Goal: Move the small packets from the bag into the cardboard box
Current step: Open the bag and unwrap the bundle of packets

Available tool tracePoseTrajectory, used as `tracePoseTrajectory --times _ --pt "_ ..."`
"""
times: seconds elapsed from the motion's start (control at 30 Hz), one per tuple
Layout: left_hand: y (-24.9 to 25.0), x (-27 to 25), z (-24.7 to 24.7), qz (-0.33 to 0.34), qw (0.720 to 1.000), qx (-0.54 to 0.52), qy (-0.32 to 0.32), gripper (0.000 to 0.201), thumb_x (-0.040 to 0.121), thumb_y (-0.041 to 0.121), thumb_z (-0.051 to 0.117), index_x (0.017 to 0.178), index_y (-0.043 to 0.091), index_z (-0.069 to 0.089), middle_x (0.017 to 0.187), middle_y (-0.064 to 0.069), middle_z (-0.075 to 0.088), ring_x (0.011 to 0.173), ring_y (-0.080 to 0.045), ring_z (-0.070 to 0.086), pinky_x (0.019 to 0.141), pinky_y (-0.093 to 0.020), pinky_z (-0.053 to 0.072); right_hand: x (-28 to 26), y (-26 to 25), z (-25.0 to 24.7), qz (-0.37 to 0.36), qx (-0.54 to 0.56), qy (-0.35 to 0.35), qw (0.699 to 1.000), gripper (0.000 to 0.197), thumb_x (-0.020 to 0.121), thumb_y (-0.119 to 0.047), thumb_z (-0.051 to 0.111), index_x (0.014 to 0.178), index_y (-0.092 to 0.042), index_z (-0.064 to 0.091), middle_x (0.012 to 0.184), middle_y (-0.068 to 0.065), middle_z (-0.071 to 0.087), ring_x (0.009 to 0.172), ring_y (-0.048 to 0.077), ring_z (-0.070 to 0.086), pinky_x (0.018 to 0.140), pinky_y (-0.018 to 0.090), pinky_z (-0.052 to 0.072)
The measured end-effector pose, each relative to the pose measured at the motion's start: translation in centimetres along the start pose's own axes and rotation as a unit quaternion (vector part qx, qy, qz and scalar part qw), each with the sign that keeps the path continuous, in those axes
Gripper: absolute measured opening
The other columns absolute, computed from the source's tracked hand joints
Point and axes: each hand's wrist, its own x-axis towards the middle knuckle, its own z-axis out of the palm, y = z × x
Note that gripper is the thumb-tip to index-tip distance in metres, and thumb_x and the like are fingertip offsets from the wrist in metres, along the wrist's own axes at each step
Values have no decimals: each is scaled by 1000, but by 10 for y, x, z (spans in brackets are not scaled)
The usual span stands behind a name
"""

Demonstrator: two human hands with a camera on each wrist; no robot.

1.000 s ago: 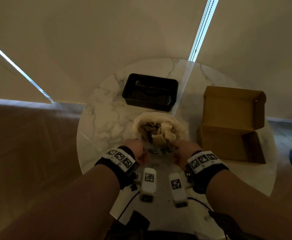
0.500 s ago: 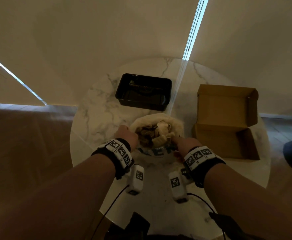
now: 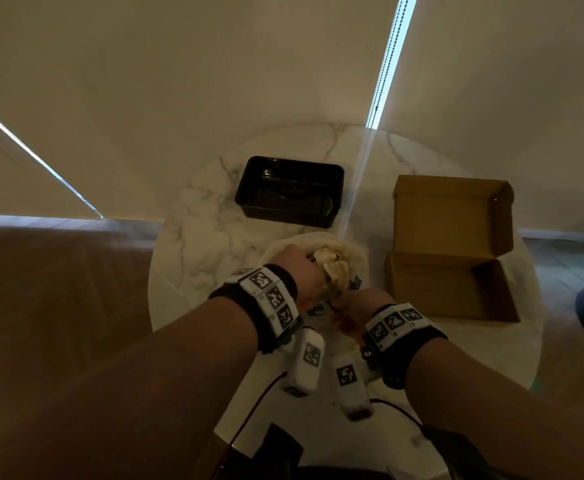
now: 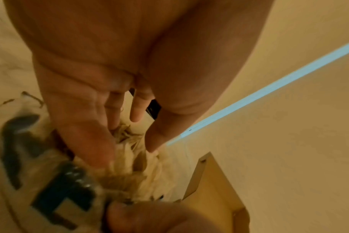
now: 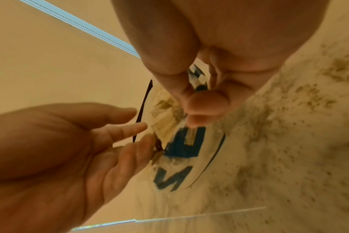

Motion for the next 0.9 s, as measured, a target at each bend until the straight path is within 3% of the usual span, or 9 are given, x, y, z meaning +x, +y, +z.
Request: tracePoseTrajectory --times 0.13,0.2,0.3,0.47,0.53,0.63,0.77,0.8,0.9 --pt "-2 21 25 14 999 29 43 64 89 41 68 146 31 41 139 -9 53 118 -31 55 91 -39 51 3 -3 0 -19 -60 26 998 8 90 -2 56 89 -4 64 84 19 66 81 34 65 85 47 56" --pt "-3 28 31 15 996 48 74 61 89 48 63 145 38 40 143 -8 48 122 -32 52 98 -42 48 7 2 -2 -27 -63 36 997 15 88 0 56 93 -9 66 91 19 66 88 36 65 86 49 55" --pt "-2 36 33 31 992 54 110 49 95 50 52 141 33 48 141 -9 51 120 -32 53 99 -43 48 8 11 -7 -16 -7 16 1000 21 91 6 49 92 -10 63 79 16 60 67 28 58 63 39 51" --pt "8 32 26 9 996 39 75 41 98 44 50 131 21 58 128 -9 61 109 -31 61 96 -44 52 4 14 -10 -15 29 7 999 30 93 8 48 116 -8 57 75 15 59 62 26 55 55 35 47" --pt "18 23 22 33 998 54 7 38 96 37 56 126 15 62 122 -10 65 109 -32 63 97 -43 53 3 14 -10 -14 34 1 999 33 93 8 48 120 -8 57 79 16 60 66 28 57 59 38 50" --pt "30 12 16 59 995 76 -20 34 101 28 52 130 10 61 132 -12 61 119 -32 59 100 -40 49 3 14 -10 -12 31 5 999 32 93 9 48 119 -6 59 85 16 62 71 29 61 67 43 56" --pt "31 14 12 2 996 85 -16 38 99 29 58 132 10 61 132 -10 62 121 -29 61 71 -21 49 1 13 -8 -17 40 -1 999 31 91 10 49 116 -6 60 89 18 63 75 31 62 81 48 56" --pt "31 16 14 3 994 104 -31 44 99 34 58 137 12 57 136 -9 60 123 -29 59 73 -21 48 0 13 -8 -20 33 0 999 31 91 9 50 116 -6 61 92 18 64 78 31 63 82 49 57" --pt "34 22 19 -15 994 105 -34 50 100 46 52 141 17 52 140 -8 55 126 -29 54 103 -35 45 0 12 -6 -31 -12 13 999 27 89 3 55 111 -10 62 94 14 67 82 29 66 75 43 59"
